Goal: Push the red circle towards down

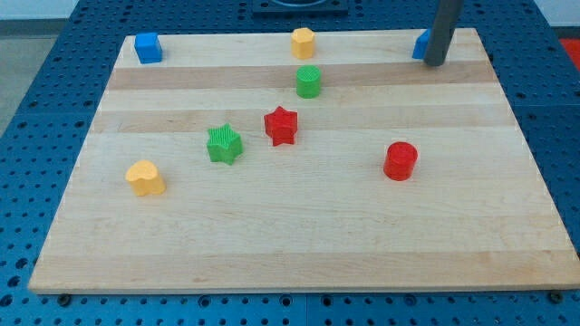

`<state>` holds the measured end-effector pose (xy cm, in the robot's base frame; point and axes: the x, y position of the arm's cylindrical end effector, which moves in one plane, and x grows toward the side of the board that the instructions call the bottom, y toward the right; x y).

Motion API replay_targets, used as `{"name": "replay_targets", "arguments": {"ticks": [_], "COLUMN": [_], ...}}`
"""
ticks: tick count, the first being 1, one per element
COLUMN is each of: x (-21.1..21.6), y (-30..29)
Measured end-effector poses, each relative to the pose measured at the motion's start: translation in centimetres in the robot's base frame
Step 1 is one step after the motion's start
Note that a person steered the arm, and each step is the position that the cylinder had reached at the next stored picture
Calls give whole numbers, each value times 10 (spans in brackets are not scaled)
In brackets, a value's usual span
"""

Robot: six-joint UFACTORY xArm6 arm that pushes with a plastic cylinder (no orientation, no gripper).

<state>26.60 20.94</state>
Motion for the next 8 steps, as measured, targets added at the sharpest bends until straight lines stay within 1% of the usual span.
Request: {"name": "replay_targets", "arguments": {"ticks": [1, 2, 3, 6, 7, 8], "x": [1, 33, 52, 54, 56, 102], "y": [-3, -27, -38, -39, -54, -57]}}
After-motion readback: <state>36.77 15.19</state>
